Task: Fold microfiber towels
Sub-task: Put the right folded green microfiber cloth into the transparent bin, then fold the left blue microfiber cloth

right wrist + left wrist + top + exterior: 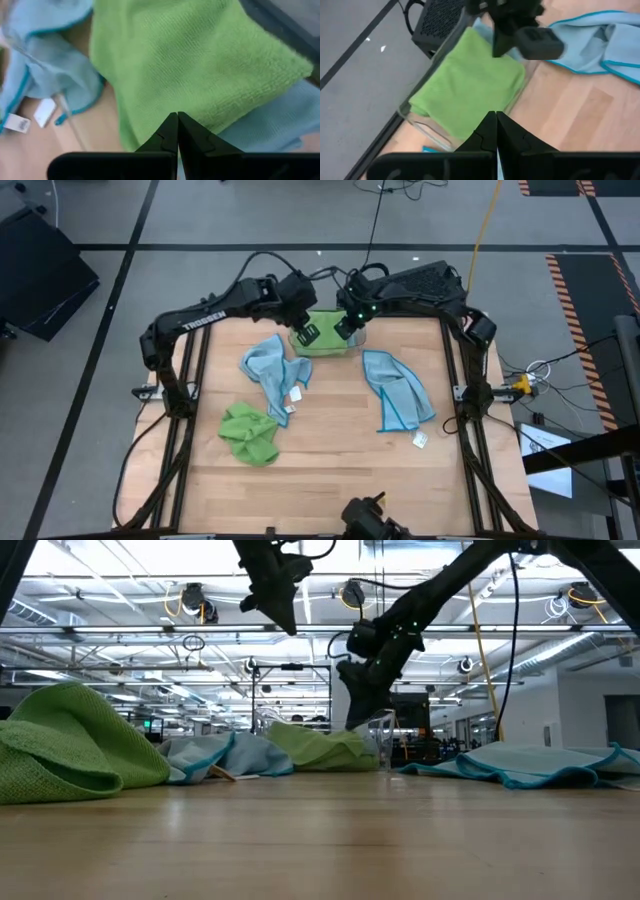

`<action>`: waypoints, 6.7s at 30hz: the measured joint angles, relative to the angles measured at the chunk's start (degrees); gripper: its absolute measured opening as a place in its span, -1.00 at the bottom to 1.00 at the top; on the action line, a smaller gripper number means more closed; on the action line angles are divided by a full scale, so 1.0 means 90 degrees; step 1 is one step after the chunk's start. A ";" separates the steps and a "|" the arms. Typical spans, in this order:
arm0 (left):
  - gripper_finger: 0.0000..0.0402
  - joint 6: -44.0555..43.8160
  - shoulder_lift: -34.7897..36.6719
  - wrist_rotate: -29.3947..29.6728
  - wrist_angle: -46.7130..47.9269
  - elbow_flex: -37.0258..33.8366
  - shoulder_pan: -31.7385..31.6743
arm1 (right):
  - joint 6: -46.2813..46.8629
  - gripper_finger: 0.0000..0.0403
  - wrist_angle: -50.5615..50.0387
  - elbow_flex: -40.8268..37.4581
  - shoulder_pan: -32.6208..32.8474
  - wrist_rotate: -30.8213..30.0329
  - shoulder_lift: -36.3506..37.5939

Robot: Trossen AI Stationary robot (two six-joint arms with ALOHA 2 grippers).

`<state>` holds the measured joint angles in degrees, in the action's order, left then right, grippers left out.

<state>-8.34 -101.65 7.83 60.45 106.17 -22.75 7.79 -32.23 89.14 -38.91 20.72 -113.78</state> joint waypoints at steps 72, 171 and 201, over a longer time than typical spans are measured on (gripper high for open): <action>-0.57 -0.2274 0.1186 -0.0443 0.0187 -0.3283 0.0417 | 0.0721 -1.00 -0.1925 0.0005 0.0422 -0.0299 0.1889; -0.98 -0.4817 0.0512 -0.1311 0.1031 -0.2130 0.3274 | 0.1028 -0.90 -0.0665 -0.3065 0.1838 -0.0101 0.6414; -1.00 -0.5915 0.0495 -0.1146 0.2556 0.0782 0.4871 | 0.1893 -0.63 0.0719 -0.3060 0.4013 0.0062 0.5570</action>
<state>-61.57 -97.19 -2.48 83.45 113.21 21.10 24.83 -25.76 61.60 -2.79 21.28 -63.65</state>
